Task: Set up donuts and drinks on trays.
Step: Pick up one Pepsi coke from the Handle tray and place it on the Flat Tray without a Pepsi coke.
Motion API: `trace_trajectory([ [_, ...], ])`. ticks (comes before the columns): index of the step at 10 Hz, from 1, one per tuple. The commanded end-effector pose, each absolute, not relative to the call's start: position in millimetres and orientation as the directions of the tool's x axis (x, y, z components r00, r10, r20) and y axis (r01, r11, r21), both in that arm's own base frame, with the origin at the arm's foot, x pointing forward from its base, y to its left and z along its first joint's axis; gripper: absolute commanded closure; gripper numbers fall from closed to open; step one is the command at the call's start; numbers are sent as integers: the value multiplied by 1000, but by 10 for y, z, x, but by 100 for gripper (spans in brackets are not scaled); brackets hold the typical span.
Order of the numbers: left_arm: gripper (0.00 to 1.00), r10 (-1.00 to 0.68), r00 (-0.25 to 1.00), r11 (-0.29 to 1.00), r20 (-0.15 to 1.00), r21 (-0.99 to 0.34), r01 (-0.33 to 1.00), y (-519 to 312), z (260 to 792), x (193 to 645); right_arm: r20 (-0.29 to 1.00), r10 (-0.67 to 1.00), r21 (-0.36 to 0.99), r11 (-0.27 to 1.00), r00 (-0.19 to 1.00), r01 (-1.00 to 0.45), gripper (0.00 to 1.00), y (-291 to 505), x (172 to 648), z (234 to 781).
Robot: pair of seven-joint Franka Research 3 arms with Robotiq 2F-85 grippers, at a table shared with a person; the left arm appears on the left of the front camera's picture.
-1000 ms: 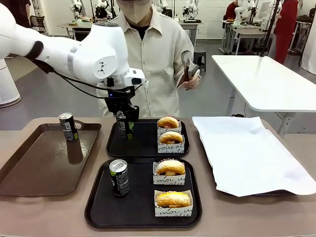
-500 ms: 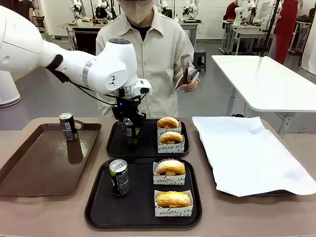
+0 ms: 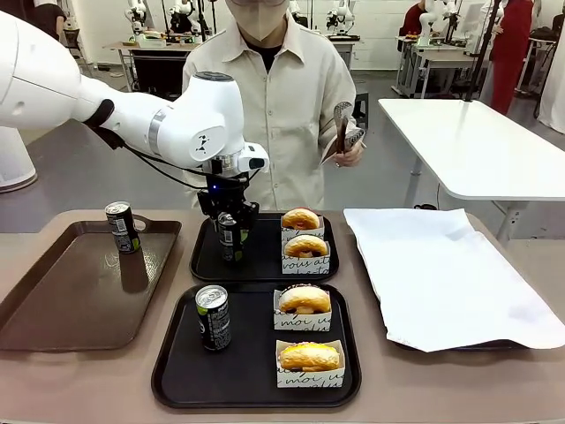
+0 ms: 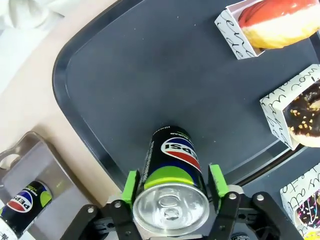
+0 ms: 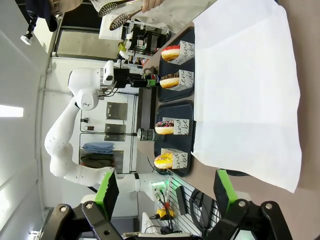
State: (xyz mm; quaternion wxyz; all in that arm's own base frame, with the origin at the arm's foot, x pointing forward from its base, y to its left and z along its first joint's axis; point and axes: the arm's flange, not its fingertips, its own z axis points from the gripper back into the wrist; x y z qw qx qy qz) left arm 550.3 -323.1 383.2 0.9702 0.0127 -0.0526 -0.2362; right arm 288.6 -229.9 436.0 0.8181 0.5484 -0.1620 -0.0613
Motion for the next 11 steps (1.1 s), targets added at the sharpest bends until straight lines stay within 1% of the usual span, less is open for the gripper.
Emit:
trace_trajectory([
  [1,0,-433,896,901,97,29,432,-3232,4015,5431,204,-284,924,373,937,-88,0,-2311,2897,4375],
  [2,0,-449,888,893,98,41,447,-3223,4149,5341,204,-284,924,373,937,-88,0,-2311,2897,4375],
  [3,9,-443,890,897,107,48,440,-3182,4280,5220,204,-284,924,373,937,-88,0,-2311,2897,4375],
  [4,0,-432,895,902,111,57,429,-3135,4413,5116,204,-284,924,373,937,-88,0,-2311,2897,4375],
  [7,0,-428,894,903,135,27,428,-2920,4634,4900,204,-284,924,373,937,-88,0,-2311,2897,4375],
  [8,0,-425,901,904,80,-4,427,-2894,4667,4864,204,-284,924,373,937,-88,0,-2311,2897,4375],
  [9,0,-444,896,896,-2,-6,444,-2845,4674,4737,204,-284,924,373,937,-88,0,-2311,2897,4375],
  [10,0,-424,899,905,112,34,423,-3007,4707,4940,204,-284,924,373,937,-88,0,-2311,2897,4375],
  [11,0,-424,899,905,112,34,423,-3007,4707,4940,204,-284,924,373,937,-88,0,-2311,2897,4375],
])
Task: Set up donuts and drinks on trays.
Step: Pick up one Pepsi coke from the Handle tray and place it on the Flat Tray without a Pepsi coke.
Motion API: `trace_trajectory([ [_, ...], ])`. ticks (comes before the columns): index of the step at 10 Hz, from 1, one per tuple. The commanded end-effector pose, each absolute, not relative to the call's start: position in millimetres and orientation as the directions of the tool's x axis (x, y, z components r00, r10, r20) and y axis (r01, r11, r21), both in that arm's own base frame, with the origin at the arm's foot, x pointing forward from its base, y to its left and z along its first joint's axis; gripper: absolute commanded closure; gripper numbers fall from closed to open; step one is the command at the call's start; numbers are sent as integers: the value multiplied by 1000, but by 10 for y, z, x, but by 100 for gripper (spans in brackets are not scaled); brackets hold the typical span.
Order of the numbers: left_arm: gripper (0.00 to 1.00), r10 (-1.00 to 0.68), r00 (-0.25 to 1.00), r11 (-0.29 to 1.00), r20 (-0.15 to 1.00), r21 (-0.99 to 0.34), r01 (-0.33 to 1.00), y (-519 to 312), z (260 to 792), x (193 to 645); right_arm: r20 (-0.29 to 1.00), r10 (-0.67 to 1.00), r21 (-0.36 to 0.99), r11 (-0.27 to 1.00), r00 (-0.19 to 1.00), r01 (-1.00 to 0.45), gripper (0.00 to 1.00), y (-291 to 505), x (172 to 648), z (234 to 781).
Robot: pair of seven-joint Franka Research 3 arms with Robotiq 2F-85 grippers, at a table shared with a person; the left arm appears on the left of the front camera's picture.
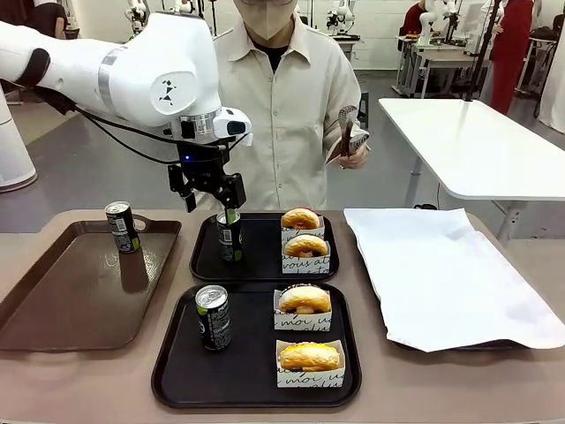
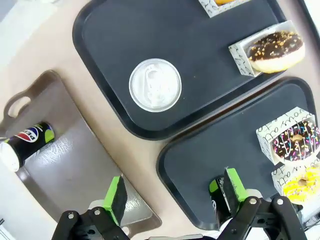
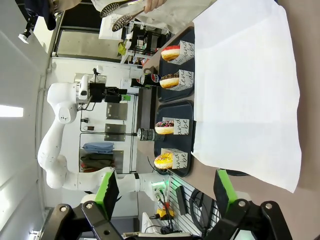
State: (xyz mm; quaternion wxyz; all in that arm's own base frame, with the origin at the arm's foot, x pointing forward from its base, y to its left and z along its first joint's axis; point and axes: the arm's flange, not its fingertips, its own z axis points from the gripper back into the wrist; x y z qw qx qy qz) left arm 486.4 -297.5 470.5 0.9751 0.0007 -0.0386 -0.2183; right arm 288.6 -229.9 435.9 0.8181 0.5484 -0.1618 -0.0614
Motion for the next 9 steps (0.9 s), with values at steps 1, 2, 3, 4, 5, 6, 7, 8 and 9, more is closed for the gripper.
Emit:
trace_trajectory([
  [1,0,-424,899,905,112,34,423,-3007,4707,4940,204,-284,924,373,937,-88,0,-2311,2897,4375],
  [2,0,-424,899,905,112,34,423,-3007,4707,4940,204,-284,924,373,937,-88,0,-2311,2897,4375],
  [3,0,-424,899,905,112,34,423,-3007,4707,4940,204,-284,924,373,937,-88,0,-2311,2897,4375],
  [4,0,-424,899,905,112,34,423,-3007,4707,4940,204,-284,924,373,937,-88,0,-2311,2897,4375],
  [5,0,-424,899,905,112,34,423,-3007,4707,4940,204,-284,924,373,937,-88,0,-2311,2897,4375],
  [6,0,-428,898,903,100,20,429,-2999,4717,4915,204,-284,924,373,937,-88,0,-2311,2897,4375],
  [7,0,-401,913,916,81,2,402,-2644,4919,4902,204,-284,924,373,937,-88,0,-2311,2897,4375],
  [8,0,-363,928,931,81,4,364,-2261,5044,4758,204,-284,924,373,937,-88,0,-2311,2897,4375],
  [9,0,-301,948,953,106,-7,303,-1868,5034,4389,204,-284,924,373,937,-88,0,-2311,2897,4375],
])
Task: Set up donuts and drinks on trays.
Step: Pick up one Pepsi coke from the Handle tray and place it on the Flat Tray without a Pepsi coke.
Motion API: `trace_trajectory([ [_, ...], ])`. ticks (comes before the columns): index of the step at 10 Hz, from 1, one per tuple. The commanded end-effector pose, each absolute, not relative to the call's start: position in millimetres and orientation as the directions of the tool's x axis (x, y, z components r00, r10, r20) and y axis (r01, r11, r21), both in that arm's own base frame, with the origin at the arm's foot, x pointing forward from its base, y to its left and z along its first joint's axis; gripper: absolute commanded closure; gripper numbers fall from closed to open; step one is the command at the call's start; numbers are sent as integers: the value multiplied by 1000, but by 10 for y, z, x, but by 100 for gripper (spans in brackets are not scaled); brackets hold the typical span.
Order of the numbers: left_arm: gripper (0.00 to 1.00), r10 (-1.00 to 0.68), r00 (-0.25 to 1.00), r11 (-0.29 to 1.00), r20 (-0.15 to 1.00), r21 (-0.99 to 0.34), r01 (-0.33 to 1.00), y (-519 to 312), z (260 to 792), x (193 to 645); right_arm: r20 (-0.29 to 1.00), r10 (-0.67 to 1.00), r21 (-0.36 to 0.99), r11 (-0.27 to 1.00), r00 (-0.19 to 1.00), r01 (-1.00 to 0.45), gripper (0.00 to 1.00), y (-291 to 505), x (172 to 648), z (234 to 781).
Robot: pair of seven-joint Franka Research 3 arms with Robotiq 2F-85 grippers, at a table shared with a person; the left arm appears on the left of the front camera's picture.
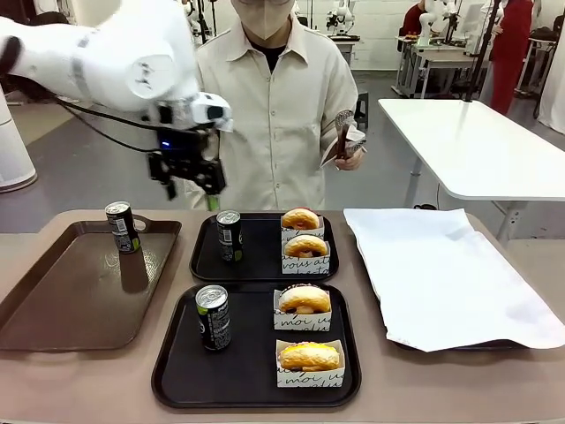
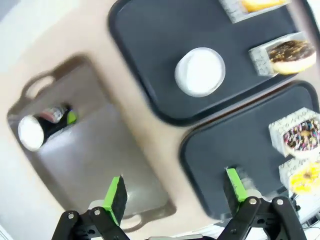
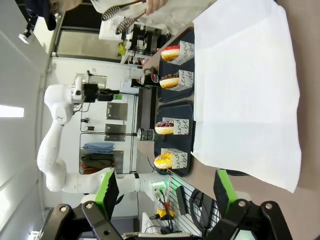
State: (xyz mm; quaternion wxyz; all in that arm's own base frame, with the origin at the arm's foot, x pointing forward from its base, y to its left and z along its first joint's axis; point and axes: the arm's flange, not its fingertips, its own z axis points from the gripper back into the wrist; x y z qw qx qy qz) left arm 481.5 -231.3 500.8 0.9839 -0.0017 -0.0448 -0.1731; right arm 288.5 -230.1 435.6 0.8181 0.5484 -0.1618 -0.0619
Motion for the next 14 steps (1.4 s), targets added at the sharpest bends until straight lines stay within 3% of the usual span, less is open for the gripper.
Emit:
trace_trajectory([
  [1,0,-273,958,960,94,-43,278,-1547,5157,4434,204,-284,924,373,937,-88,0,-2311,2897,4375],
  [5,0,-230,969,971,91,-48,235,-885,5286,4179,204,-284,924,373,937,-88,0,-2311,2897,4375],
  [11,0,-236,969,970,71,-39,239,-958,5279,4230,204,-284,924,373,937,-88,0,-2311,2897,4375],
  [12,0,-252,967,946,22,-203,252,-749,5260,4382,204,-284,924,373,937,-88,0,-2311,2897,4375],
  [14,0,-177,983,868,53,-463,181,-172,5050,4208,204,-284,924,373,937,-88,0,-2311,2897,4375],
])
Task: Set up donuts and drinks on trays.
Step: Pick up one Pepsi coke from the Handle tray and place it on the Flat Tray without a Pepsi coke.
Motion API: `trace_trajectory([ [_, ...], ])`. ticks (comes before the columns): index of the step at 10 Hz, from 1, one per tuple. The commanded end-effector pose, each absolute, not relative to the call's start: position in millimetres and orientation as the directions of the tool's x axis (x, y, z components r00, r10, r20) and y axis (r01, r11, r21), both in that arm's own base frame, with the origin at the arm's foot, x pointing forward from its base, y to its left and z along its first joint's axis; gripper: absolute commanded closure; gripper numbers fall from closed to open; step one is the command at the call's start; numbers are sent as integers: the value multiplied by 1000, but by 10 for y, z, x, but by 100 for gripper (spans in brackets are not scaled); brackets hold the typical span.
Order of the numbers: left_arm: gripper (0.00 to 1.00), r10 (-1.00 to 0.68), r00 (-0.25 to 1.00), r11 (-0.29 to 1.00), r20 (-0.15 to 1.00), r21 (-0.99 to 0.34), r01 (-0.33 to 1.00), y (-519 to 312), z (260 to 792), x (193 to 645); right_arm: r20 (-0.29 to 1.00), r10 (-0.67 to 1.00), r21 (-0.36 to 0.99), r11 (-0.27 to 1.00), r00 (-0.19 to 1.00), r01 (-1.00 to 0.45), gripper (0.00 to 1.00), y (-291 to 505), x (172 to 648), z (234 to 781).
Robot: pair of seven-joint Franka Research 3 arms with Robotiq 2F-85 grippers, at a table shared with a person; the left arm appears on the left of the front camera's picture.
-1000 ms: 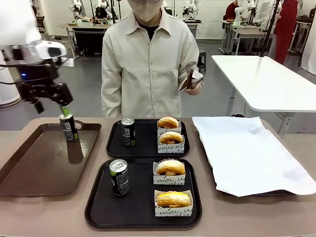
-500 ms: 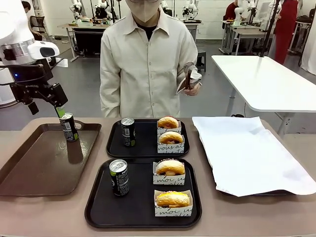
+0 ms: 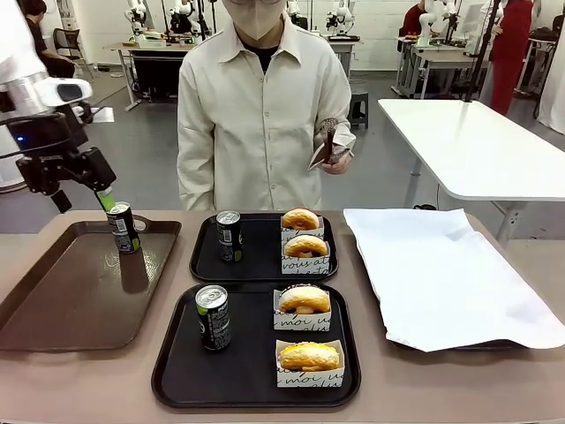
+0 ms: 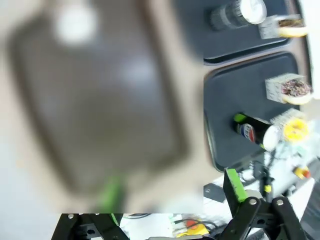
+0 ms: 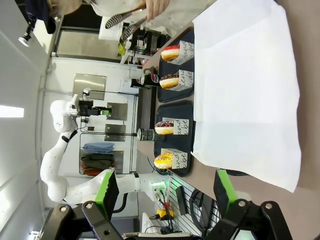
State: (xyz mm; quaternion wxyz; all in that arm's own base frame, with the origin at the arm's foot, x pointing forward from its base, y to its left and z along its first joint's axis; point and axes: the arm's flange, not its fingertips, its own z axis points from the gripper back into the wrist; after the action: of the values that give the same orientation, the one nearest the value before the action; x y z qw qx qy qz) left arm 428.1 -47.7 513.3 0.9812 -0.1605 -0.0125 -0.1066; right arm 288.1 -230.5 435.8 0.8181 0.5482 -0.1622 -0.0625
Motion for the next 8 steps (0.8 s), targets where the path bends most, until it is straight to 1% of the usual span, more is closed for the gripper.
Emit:
trace_trajectory([
  [1,0,-136,989,809,56,-571,143,108,5021,4276,204,-284,924,373,937,-88,0,-2311,2897,4375],
  [2,0,-115,993,687,26,-720,98,422,4965,4235,204,-284,924,373,937,-88,0,-2311,2897,4375],
  [3,0,-72,996,569,58,-817,89,763,4828,4075,204,-284,924,373,937,-88,0,-2311,2897,4375],
  [4,0,3,998,517,66,-854,55,993,4824,4156,204,-284,924,373,937,-88,0,-2311,2897,4375],
  [5,0,127,991,514,50,-857,-22,1223,4796,4263,204,-284,924,373,937,-88,0,-2311,2897,4375],
  [6,0,174,984,492,42,-869,-50,1475,4682,4121,204,-284,924,373,937,-88,0,-2311,2897,4375],
  [7,0,169,985,450,35,-892,-45,1723,4508,3981,204,-284,924,373,937,-88,0,-2311,2897,4375],
  [8,0,107,993,410,40,-912,-8,1850,4504,4108,204,-284,924,373,937,-88,0,-2311,2897,4375],
])
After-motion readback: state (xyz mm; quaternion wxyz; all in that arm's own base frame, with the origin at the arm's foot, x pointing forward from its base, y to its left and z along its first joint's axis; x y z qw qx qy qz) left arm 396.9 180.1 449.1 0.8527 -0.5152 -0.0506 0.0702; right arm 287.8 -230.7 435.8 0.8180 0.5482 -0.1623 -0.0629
